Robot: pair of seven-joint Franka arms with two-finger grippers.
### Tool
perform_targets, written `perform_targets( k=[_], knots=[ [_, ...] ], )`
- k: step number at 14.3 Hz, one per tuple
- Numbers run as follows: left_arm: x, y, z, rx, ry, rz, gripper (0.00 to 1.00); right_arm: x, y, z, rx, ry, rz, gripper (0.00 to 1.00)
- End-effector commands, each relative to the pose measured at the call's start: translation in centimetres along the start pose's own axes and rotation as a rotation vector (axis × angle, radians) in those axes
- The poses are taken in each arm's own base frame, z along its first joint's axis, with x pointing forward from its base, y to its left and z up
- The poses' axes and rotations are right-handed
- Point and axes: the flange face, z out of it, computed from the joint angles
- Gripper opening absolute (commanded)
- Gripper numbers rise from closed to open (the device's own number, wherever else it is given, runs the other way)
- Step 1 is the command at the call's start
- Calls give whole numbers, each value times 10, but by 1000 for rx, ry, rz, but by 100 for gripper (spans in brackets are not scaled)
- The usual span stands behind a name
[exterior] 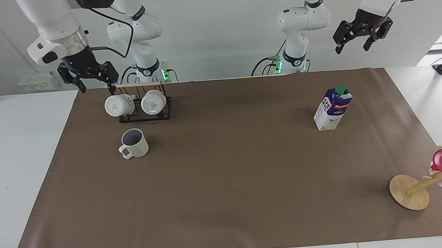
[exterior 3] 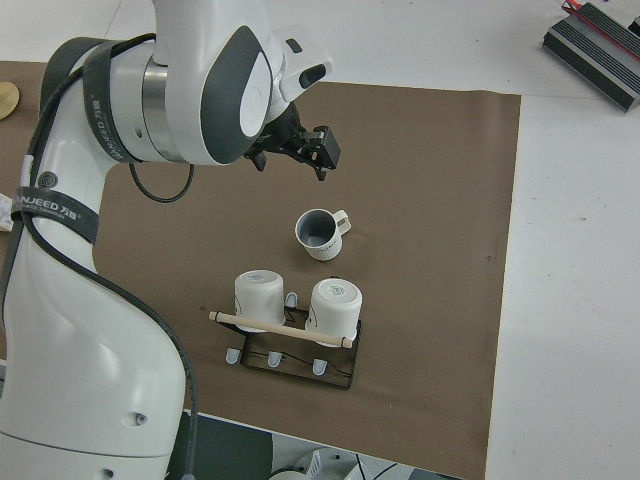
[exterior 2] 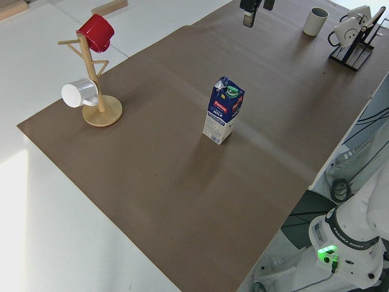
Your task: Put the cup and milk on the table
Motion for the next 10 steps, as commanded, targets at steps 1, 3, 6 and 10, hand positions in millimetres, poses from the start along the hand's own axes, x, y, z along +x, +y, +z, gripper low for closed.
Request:
perform_targets(
  k=[1, 3, 6, 10],
  knots=[
    [-5, -2, -6, -9, -3, -12, 100, -2, -19, 36, 10, 18, 30, 100],
    [-5, -2, -6, -9, -3, -10, 100, 6, -47, 77, 5, 10, 29, 100],
    [-5, -2, -6, -9, -3, -12, 100, 16, -59, 132, -1, 12, 57, 100],
    [-5, -2, -6, -9, -3, -10, 100, 21, -59, 187, -4, 11, 63, 100]
  ],
)
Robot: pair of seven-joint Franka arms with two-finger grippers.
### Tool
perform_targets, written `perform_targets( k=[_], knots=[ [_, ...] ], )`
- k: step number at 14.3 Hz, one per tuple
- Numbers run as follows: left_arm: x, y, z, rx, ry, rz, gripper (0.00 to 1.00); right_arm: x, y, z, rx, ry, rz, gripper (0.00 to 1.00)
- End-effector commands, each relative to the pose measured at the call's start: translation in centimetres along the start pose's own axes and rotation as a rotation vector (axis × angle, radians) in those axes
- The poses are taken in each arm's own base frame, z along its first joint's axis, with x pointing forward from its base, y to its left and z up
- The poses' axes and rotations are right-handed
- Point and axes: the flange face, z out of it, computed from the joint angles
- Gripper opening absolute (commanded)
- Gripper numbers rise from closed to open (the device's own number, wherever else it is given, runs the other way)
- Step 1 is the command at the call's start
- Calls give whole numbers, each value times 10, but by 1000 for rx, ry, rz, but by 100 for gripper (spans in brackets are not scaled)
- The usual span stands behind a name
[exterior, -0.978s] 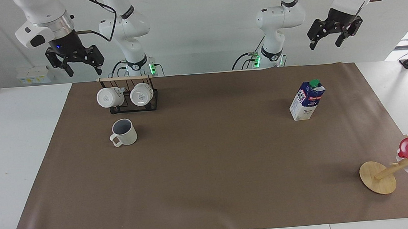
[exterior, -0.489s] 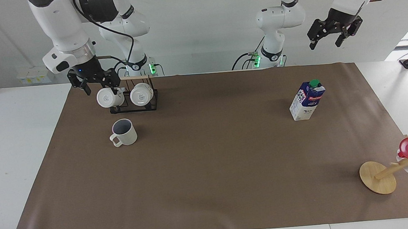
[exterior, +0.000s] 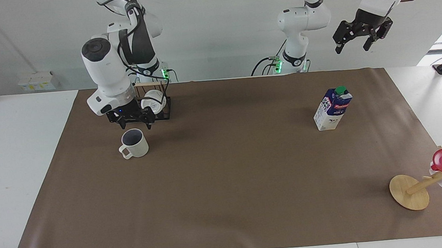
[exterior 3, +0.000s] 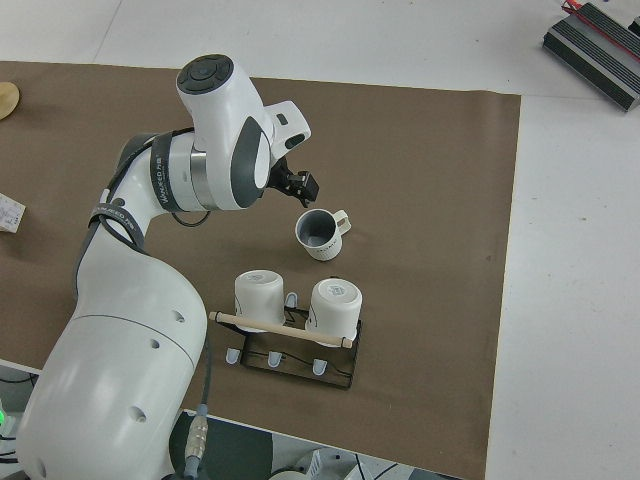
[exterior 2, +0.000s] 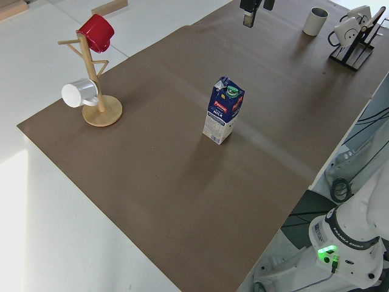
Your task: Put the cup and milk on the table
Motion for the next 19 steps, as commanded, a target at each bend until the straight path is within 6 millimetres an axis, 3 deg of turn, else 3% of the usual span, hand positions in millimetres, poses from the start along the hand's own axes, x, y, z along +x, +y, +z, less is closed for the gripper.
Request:
perform_targets(
  k=[1, 6, 9, 12, 13, 14, 16, 17, 19],
  knots=[
    [-5, -2, -6, -9, -3, -11, 100, -1, 5, 25, 0, -13, 31, 100],
    [-5, -2, -6, -9, -3, -11, 100, 2, 7, 69, -3, -7, 39, 100],
    [-5, -2, -6, -9, -3, -11, 100, -1, 12, 84, -5, -12, 46, 100],
    [-5, -2, -6, -9, -3, -10, 100, -1, 16, 87, -5, -13, 46, 100],
    [-5, -2, -6, -9, -3, -10, 100, -1, 17, 87, -5, -13, 43, 96],
    [-5, -2, -6, -9, -3, -10, 100, -1, 17, 87, -5, -13, 40, 73],
    [-5, -2, -6, -9, -3, -10, 100, -1, 17, 86, -5, -13, 43, 13],
    [-5, -2, -6, -9, -1, -11, 100, 0, 17, 86, -6, -13, 52, 0],
    [-4, -2, -5, -9, -4, -10, 100, 3, 17, 86, -6, -12, 48, 0]
  ],
)
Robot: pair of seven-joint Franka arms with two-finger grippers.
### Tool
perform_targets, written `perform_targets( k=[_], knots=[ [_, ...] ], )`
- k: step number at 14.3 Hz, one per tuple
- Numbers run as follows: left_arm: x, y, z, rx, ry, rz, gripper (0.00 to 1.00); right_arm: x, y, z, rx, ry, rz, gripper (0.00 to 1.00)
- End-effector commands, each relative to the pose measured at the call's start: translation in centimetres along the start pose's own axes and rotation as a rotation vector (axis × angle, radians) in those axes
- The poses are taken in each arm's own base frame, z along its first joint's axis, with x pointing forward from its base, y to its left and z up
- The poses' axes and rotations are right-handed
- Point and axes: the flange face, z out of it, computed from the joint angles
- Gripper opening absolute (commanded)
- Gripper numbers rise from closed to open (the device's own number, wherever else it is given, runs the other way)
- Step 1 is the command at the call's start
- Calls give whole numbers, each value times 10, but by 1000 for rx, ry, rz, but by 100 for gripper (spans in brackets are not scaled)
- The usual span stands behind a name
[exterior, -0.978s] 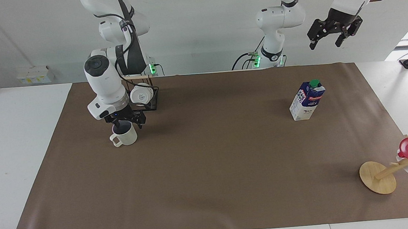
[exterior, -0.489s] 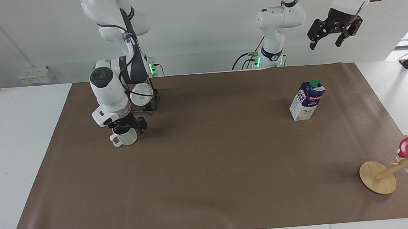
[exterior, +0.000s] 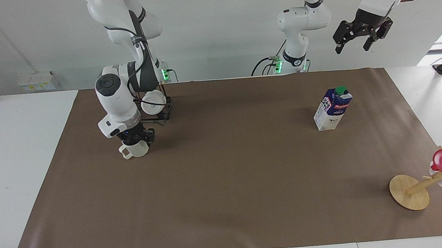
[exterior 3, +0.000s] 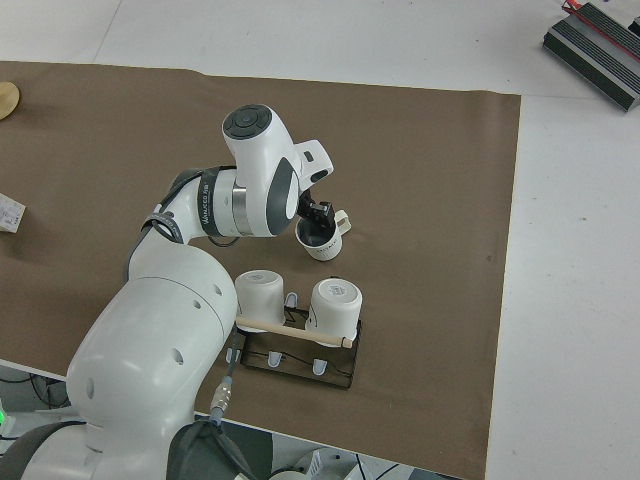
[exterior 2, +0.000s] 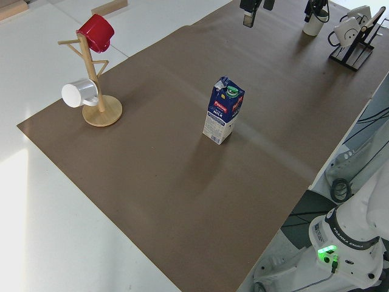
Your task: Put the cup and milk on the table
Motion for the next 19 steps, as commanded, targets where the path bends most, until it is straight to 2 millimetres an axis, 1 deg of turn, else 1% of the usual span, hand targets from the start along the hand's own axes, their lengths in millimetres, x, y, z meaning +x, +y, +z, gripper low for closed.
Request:
perform_targets(
  k=[1, 4, 6, 8, 9, 11, 16, 17, 19],
  knots=[
    [-5, -2, -6, -9, -3, -11, 100, 6, 4, -2, 8, 14, 27, 0],
    [-5, -2, -6, -9, -1, -11, 100, 15, 0, -8, 43, 17, 70, 0],
    [-5, -2, -6, -9, -1, -13, 100, 22, -6, -25, 70, 30, 111, 0],
    [-5, 0, -6, -8, -1, -7, 100, 28, -19, -45, 79, 44, 179, 0],
    [-5, 0, -6, -8, -1, -8, 100, 29, -32, -54, 82, 49, 212, 0],
    [-5, -3, -6, -9, -1, -11, 100, 28, -66, -63, 88, 52, 266, 0],
    [-5, -3, -6, -9, -3, -11, 100, 9, -139, -84, 120, 74, 380, 0],
    [-5, -4, -6, -9, -3, -13, 100, 7, -157, -81, 120, 73, 394, 0],
    [-5, -4, -6, -9, -3, -13, 100, -4, -207, -80, 115, 84, 419, 0]
  ],
)
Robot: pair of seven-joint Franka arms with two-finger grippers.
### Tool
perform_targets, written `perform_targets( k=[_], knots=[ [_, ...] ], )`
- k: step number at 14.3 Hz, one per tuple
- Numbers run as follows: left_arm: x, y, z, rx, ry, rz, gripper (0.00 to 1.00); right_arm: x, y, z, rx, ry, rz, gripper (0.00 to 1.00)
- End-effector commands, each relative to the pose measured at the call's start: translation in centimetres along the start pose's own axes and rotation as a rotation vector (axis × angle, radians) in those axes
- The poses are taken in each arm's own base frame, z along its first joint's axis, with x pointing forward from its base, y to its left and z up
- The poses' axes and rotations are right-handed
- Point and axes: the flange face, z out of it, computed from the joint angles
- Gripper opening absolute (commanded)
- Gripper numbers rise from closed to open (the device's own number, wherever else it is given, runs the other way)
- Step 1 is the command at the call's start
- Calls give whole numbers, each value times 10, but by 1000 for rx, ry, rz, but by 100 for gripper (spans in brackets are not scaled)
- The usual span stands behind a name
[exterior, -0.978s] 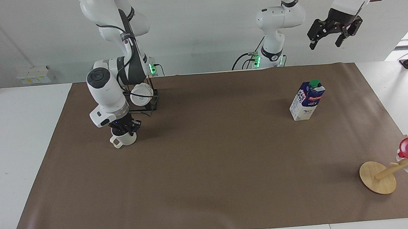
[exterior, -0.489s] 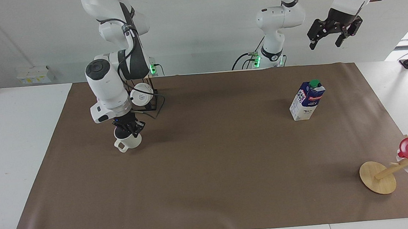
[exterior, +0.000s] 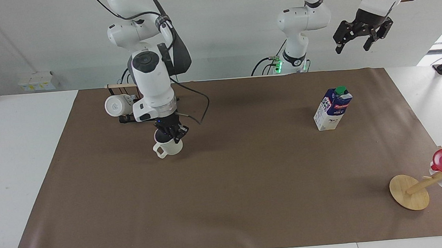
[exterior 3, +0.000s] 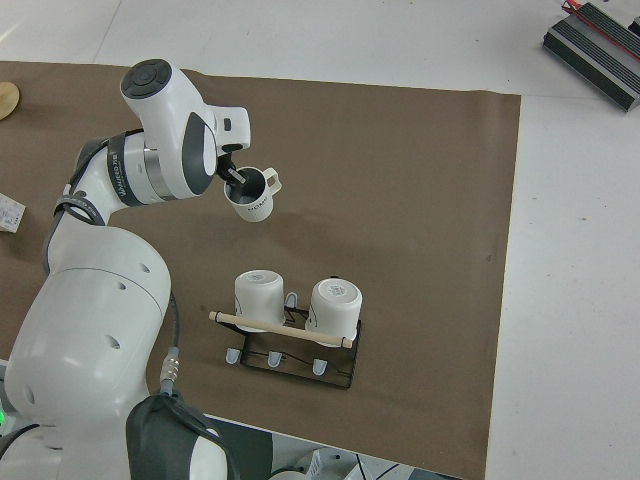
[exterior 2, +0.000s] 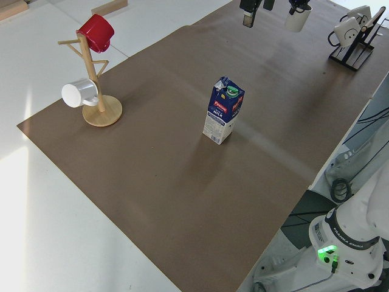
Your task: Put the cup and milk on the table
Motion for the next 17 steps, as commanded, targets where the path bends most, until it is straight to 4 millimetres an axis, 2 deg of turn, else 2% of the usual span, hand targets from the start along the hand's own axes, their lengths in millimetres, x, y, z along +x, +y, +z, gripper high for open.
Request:
perform_targets(
  k=[1, 4, 7, 11, 13, 17],
  knots=[
    [-5, -2, -6, -8, -3, -10, 100, -26, -49, 9, -4, 1, 43, 0],
    [-5, -3, -6, -8, -3, -11, 100, -57, -73, 23, -16, -5, 28, 0],
    [-5, -2, -6, -8, -3, -10, 100, -85, -109, 34, -14, 9, 28, 0],
    [-5, -2, -6, -8, -3, -8, 100, -97, -114, 38, -15, 9, 15, 0],
    [-5, 1, -6, -8, 0, -4, 100, -112, -119, 40, -27, 5, 0, 0],
    [-5, 3, -7, -8, 5, 1, 100, -115, -121, 54, -54, 45, -7, 0]
  ],
)
